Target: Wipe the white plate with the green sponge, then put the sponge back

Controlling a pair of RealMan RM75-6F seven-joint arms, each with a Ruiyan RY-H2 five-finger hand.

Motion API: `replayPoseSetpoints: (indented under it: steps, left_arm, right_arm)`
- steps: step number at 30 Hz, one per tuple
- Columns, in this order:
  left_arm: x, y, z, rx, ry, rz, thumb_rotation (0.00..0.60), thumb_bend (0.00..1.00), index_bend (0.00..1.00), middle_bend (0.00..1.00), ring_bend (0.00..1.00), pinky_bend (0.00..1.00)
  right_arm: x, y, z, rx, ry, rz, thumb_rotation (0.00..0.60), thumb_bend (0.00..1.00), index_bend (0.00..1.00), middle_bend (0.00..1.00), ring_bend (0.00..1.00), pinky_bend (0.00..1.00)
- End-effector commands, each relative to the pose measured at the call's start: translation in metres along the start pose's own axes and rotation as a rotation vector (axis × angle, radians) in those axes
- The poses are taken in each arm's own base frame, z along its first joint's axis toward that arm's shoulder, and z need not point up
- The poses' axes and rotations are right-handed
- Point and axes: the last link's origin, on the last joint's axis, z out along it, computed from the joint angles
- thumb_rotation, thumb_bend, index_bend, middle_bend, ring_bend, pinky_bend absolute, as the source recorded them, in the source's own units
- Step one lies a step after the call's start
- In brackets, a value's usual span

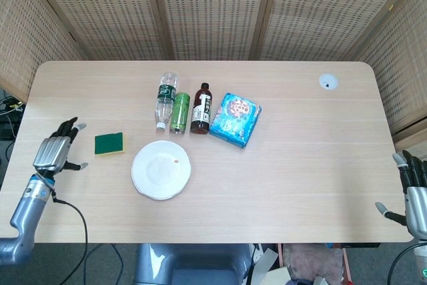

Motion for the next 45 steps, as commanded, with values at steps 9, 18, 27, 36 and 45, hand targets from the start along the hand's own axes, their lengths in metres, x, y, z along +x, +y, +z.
replayPoseSetpoints:
  steps: [9,18,27,36,45]
  left_arm:
    - [-0.033,0.028,0.055,0.020,-0.083,0.005,0.600,0.02,0.26,0.16,0.08,0.21]
    - [-0.045,0.029,0.077,0.069,-0.131,0.023,0.600,0.02,0.26,0.16,0.08,0.21]
    - [-0.050,0.034,0.087,0.083,-0.144,0.019,0.600,0.04,0.34,0.25,0.15,0.24]
    - [-0.053,0.036,0.088,0.074,-0.125,0.036,0.600,0.12,0.48,0.36,0.24,0.37]
    - [-0.019,0.051,0.080,-0.077,0.015,0.087,0.600,0.15,0.50,0.37,0.25,0.40]
  right_arm:
    - [-0.005,0.002,0.005,-0.014,-0.022,-0.006,0.600,0.00,0.02,0.00,0.00,0.00]
    - [-0.006,0.002,0.006,-0.015,-0.027,-0.005,0.600,0.00,0.02,0.00,0.00,0.00]
    - [-0.007,0.002,0.008,-0.019,-0.035,-0.003,0.600,0.00,0.02,0.00,0.00,0.00]
    - [-0.008,0.003,0.010,-0.018,-0.049,0.014,0.600,0.00,0.02,0.00,0.00,0.00]
    - [-0.006,0.002,0.009,-0.015,-0.044,0.019,0.600,0.00,0.02,0.00,0.00,0.00]
